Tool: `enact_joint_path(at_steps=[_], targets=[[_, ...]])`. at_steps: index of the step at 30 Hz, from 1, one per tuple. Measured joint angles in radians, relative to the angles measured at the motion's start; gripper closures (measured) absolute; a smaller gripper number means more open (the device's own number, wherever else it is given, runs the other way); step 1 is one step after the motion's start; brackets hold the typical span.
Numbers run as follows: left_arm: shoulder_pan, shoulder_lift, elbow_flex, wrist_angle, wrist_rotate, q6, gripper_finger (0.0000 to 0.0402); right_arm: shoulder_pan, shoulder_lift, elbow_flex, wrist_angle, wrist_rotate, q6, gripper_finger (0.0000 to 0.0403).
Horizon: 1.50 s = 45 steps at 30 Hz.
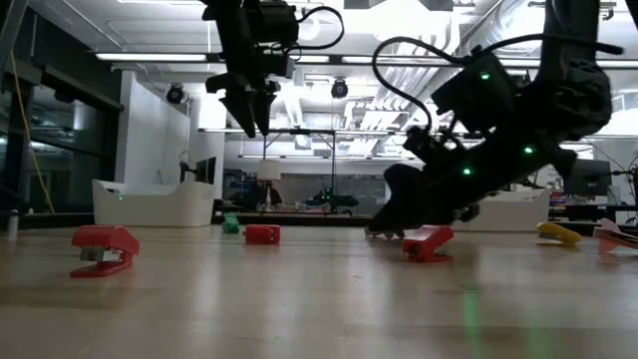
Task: Pick and place Stapler, Stapler remover, tape
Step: Put the gray staple remover into the left white bin
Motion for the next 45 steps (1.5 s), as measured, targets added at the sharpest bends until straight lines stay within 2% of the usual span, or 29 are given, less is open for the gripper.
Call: enact_joint_path(at_steps=[4, 11, 16, 25, 30, 35, 40, 45], targets=[[0.0, 0.0, 0.0, -0.003, 0.0, 0.0, 0.0144, -0.027, 0.0, 0.017, -0.034, -0.05, -0.015, 0.0135], [0.0, 0.0, 0.0, -0.003, 0.001, 0.0, 0.0144, -0.029, -0.003, 0.019, -0.084, -0.041, 0.005, 0.0157], [0.0, 0.0, 0.0, -0.003, 0.001, 0.0, 0.0144, -0.029, -0.003, 0.018, -0.084, -0.036, 0.006, 0.0198], [0.0, 0.0, 0.0, -0.003, 0.001, -0.002, 0.0144, -0.028, -0.004, 0.018, -0.086, -0.043, -0.013, 0.0302], [0.0, 0.0, 0.0, -0.001, 0.001, -0.01, 0.0144, -0.025, -0.004, 0.018, -0.085, -0.045, -0.059, 0.0308], [0.0, 0.0, 0.0, 0.004, 0.001, -0.018, 0.0144, -0.025, -0.017, 0.017, -0.083, -0.077, -0.181, 0.0308], [0.0, 0.0, 0.0, 0.007, 0.005, -0.019, 0.0144, -0.023, -0.056, 0.015, -0.071, -0.11, -0.386, 0.0308], [0.0, 0.0, 0.0, 0.038, 0.067, -0.028, 0.0144, -0.024, -0.109, 0.016, -0.022, -0.09, -0.552, 0.0308]])
